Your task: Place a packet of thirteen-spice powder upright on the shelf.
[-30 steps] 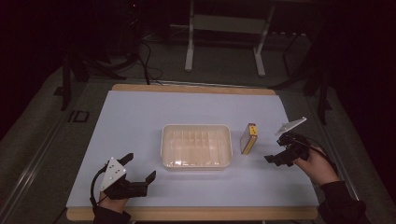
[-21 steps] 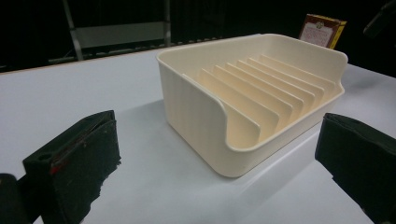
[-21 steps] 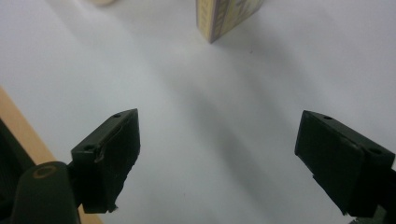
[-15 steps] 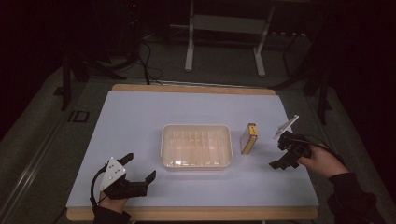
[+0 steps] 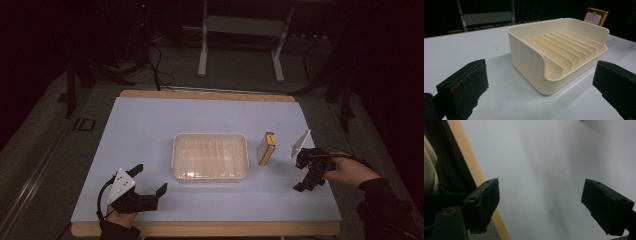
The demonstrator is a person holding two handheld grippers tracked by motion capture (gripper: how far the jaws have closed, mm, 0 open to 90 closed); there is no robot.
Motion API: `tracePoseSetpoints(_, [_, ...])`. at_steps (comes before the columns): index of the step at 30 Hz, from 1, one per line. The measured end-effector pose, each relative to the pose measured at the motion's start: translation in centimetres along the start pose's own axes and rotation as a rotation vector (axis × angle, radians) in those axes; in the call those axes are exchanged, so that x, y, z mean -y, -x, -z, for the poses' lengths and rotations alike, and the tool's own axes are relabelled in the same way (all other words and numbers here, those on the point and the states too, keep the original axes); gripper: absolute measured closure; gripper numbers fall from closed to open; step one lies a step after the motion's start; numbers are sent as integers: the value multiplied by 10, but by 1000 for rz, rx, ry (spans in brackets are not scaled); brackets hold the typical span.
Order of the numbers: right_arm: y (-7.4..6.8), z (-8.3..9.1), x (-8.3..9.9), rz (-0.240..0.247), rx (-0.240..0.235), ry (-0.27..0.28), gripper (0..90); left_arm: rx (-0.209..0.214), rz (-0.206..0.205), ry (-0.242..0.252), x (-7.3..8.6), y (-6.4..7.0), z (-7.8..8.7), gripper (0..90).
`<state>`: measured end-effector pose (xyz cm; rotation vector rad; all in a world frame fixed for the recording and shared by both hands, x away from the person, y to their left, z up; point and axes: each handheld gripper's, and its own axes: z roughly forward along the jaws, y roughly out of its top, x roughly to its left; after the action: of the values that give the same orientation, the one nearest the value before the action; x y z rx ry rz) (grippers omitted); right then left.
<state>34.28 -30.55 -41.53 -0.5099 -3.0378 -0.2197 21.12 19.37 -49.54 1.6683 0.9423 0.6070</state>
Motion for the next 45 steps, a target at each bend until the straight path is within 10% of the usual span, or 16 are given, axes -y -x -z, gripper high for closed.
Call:
tracePoseSetpoints(29, [-24,8,-44,253,-55,-74,140,3,1,-3,0,0,-1,0])
tracePoseSetpoints(45, [-29,15,-72,306,-75,-64,146,18,-4,-3,0,0,-3,0])
